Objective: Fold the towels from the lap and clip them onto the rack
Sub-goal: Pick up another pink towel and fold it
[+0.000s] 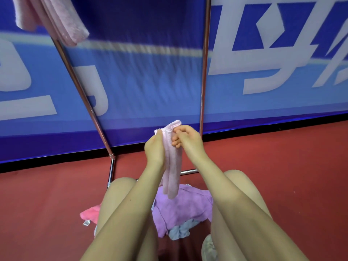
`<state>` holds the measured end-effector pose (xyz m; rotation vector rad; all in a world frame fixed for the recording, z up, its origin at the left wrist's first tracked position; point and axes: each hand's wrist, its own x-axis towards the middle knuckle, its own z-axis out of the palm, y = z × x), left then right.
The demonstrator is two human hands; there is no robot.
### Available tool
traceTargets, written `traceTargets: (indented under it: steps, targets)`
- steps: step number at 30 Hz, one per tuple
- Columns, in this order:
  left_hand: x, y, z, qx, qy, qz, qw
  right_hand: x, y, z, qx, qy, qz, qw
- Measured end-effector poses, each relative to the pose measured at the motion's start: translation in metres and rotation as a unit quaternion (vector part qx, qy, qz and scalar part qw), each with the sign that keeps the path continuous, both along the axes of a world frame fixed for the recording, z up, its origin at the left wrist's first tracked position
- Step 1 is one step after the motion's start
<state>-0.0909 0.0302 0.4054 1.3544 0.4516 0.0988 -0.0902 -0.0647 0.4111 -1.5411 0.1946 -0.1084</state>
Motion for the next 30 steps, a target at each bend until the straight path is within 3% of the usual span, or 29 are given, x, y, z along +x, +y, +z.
traceTargets:
  steps: [3,6,10,17,23,30]
  targets:
    - [0.002,0.004,0.0,-0.035,0.008,-0.016,0.999,0.0,-0.005,-0.007,-0.154,-0.07,0.006,0.986]
    - [0.004,0.01,0.001,-0.034,0.014,-0.034,0.999,0.004,-0.012,-0.012,-0.231,-0.133,-0.011,0.964]
    - [0.005,0.015,-0.001,-0.022,0.01,-0.066,0.998,0.004,-0.018,-0.012,-0.291,-0.188,0.052,0.936]
    - [0.005,0.017,-0.003,-0.06,0.043,-0.078,0.994,-0.001,-0.025,-0.009,-0.311,-0.199,0.056,0.927]
    - [0.003,0.013,-0.004,-0.015,0.054,-0.064,0.996,-0.001,-0.03,-0.015,-0.318,-0.159,0.078,0.932]
    - [-0.003,0.003,-0.004,0.124,-0.05,-0.088,0.987,-0.006,-0.023,-0.012,-0.234,-0.141,0.077,0.959]
